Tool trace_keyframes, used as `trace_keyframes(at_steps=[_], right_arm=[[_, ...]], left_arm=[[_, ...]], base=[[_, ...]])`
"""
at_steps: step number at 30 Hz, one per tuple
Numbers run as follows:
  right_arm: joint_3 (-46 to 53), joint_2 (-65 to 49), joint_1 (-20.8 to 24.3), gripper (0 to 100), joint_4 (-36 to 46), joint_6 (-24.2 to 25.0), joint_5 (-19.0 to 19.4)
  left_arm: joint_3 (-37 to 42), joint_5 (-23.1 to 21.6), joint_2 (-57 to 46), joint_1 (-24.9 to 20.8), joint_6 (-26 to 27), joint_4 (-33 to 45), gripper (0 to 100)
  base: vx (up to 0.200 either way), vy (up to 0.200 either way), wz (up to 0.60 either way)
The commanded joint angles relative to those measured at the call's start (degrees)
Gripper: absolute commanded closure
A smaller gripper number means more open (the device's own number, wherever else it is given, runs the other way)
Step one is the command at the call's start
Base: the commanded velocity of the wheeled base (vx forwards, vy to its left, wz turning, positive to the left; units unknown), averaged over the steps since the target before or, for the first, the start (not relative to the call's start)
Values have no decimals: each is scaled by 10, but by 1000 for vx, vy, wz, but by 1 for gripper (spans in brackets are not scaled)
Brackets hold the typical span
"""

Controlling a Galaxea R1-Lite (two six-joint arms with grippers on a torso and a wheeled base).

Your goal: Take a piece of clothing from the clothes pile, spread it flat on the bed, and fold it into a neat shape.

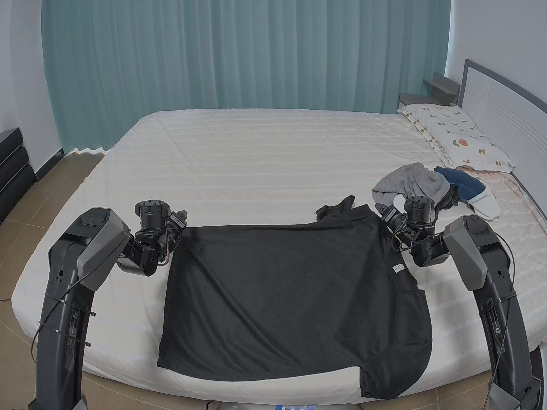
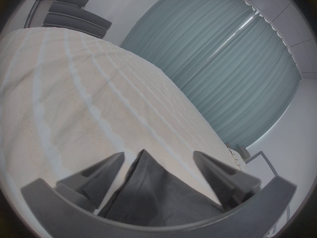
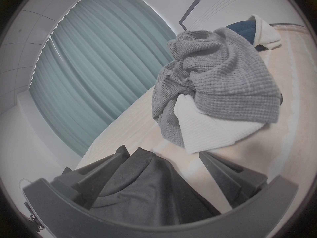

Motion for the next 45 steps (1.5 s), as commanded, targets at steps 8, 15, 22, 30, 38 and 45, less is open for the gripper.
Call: trace_keyframes(at_steps=[8,15,22,30,38,45], right_arm=[[326,-234,-24,0,-36,-9,26],[574,-391,-44,0,-61,-9,113],[789,-461,-61,0,-173,-25,165],[964,-460,-67,0,-268,-57,191],[1063,-358,-96,0,-456,-65,237],[1063,-337,-110,0,-477,-67,240]], left_arm=[[225,-17,-180,20,-3,-10,0],[440,-106,-318,33,-30,-66,0],[609,-108,-366,-6,-70,-153,0],[726,-107,-372,-44,-110,-194,0],[774,-113,-355,-61,-120,-223,0],[796,-105,-316,-76,-109,-289,0]], base=[[0,0,0],[0,0,0],[0,0,0],[-75,0,0],[-200,0,0],[-171,0,0]])
